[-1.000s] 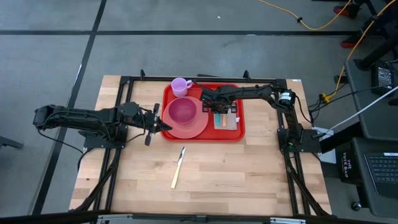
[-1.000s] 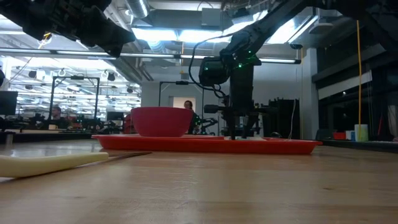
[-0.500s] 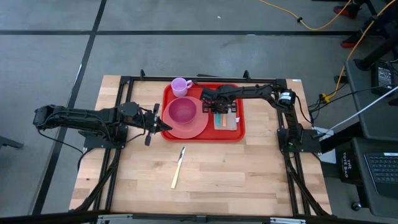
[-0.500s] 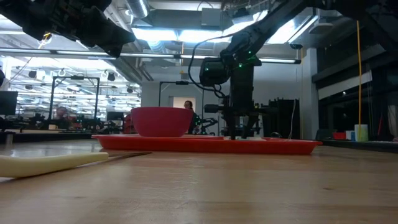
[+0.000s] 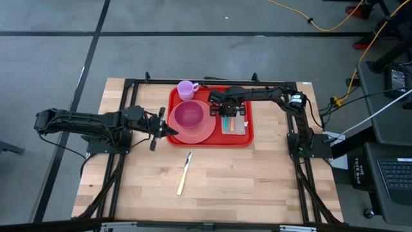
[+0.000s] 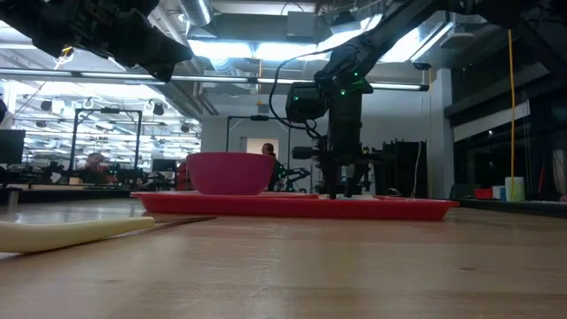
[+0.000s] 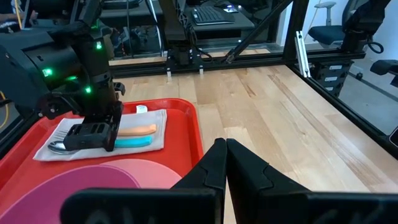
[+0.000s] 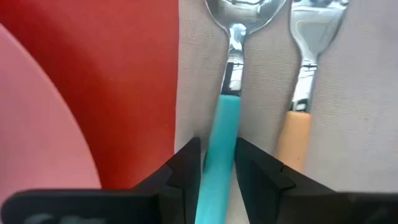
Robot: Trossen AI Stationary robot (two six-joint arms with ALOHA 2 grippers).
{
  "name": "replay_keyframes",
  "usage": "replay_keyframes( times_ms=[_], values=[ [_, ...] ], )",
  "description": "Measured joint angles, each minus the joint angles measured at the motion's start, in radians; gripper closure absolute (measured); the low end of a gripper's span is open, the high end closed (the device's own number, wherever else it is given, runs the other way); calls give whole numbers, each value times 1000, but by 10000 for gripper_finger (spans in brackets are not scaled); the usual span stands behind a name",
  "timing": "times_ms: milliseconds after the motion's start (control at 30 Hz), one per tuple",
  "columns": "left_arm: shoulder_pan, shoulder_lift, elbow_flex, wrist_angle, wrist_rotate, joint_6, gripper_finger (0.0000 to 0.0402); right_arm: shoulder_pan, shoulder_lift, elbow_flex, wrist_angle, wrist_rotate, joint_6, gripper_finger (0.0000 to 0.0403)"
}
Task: Set up tray
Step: Put the blue spoon on the brown napkin to the left of the orange fork, then put the yellow knife on the brown napkin to the right of the orange fork
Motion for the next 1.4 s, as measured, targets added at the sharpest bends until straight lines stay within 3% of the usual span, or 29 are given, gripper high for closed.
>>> replay_keyframes(
  times_ms=[400,567,767,1067,1300,1400],
  values=[
    [0,0,0,0,0,0,398,-2,-3,154,-182,9,-49,301],
    [0,0,0,0,0,0,398,0,-3,246,-338,75,-105,301],
    [0,0,0,3,0,0,398,62,-5,372,-385,177,-304,301],
    [0,0,0,4,0,0,398,149,-32,442,-389,173,-719,304],
    [0,0,0,-20,2,-85,398,202,-59,440,-394,287,-833,361],
    [-5,0,0,-28,8,-78,398,224,-88,371,-288,313,-869,394]
  ],
)
